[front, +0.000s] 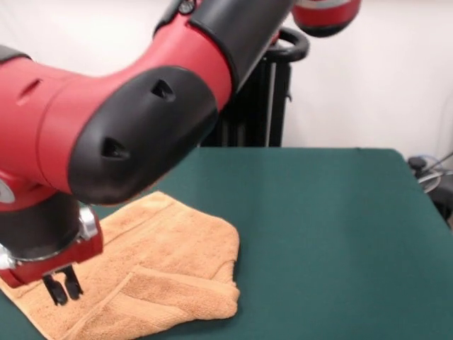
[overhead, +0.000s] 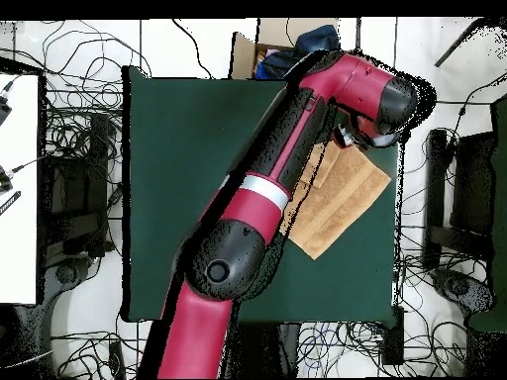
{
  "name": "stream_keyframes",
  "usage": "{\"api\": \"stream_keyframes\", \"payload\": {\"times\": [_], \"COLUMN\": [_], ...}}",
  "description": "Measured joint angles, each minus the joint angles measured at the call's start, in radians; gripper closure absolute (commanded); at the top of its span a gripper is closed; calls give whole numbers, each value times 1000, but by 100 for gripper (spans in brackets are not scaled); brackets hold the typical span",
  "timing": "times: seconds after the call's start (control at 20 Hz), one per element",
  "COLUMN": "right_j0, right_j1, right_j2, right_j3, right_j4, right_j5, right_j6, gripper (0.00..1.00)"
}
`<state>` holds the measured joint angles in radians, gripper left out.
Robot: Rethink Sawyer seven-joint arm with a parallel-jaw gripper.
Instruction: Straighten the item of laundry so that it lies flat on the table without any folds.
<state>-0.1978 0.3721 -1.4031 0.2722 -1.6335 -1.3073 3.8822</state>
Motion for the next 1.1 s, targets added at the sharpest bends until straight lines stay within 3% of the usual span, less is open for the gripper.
{"api": "stream_keyframes", "payload": {"times": [0.45,1.1], "right_j0": [-54,-78], "right_j1": [14,95], "right_j2": [-2,-2], "right_j3": [-20,-44], "right_j4": [-63,-64], "right_j5": [-43,-42], "right_j6": [-3,-3], "gripper": [100,100]}}
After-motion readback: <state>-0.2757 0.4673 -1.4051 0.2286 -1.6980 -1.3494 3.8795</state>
